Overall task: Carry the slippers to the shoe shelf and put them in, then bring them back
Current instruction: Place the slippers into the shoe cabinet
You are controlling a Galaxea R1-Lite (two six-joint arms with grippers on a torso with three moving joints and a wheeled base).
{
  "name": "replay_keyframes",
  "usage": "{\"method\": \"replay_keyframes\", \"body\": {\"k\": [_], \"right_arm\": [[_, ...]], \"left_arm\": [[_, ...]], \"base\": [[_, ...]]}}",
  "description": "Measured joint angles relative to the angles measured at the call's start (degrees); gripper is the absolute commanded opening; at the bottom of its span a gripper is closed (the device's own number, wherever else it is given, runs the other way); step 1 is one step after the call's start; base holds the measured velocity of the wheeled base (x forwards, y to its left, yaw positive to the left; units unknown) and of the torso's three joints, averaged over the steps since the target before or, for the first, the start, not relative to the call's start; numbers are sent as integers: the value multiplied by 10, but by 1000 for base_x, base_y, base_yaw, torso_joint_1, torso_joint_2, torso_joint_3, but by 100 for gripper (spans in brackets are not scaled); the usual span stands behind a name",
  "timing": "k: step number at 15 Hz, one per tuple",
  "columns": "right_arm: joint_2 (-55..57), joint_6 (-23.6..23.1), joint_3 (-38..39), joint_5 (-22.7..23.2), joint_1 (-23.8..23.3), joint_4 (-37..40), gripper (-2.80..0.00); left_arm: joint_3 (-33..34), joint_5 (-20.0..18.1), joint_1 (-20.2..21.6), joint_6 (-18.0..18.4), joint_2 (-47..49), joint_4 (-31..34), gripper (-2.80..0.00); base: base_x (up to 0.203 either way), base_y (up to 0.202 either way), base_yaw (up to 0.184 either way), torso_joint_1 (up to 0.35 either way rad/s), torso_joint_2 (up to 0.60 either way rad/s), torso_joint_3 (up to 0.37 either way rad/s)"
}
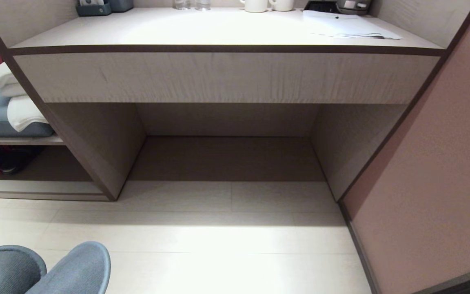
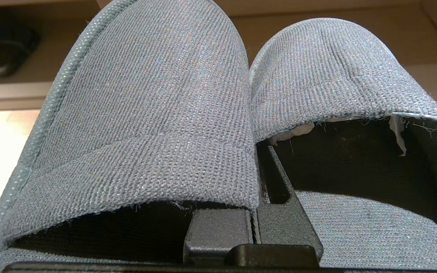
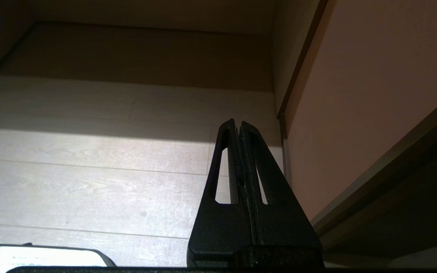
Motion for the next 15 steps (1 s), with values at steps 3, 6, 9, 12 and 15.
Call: {"method": "replay_keyframes", "body": {"k": [3, 6, 9, 12, 15], "right_arm": [[0, 0, 0, 0, 0, 0, -280], [0, 0, 0, 0, 1, 0, -280], [0, 0, 0, 0, 0, 0, -280], [0, 0, 0, 0, 0, 0, -280], [0, 0, 0, 0, 0, 0, -280]], "left_arm": [[0, 0, 0, 0, 0, 0, -280], [0, 0, 0, 0, 0, 0, -280], [0, 0, 0, 0, 0, 0, -280], [0, 0, 0, 0, 0, 0, -280], [0, 0, 0, 0, 0, 0, -280]], "base": [[0, 0, 0, 3, 4, 198], [0, 0, 0, 2, 3, 206], [0, 0, 0, 2, 3, 205], [0, 0, 0, 1, 0, 207], [0, 0, 0, 1, 4, 207]]}}
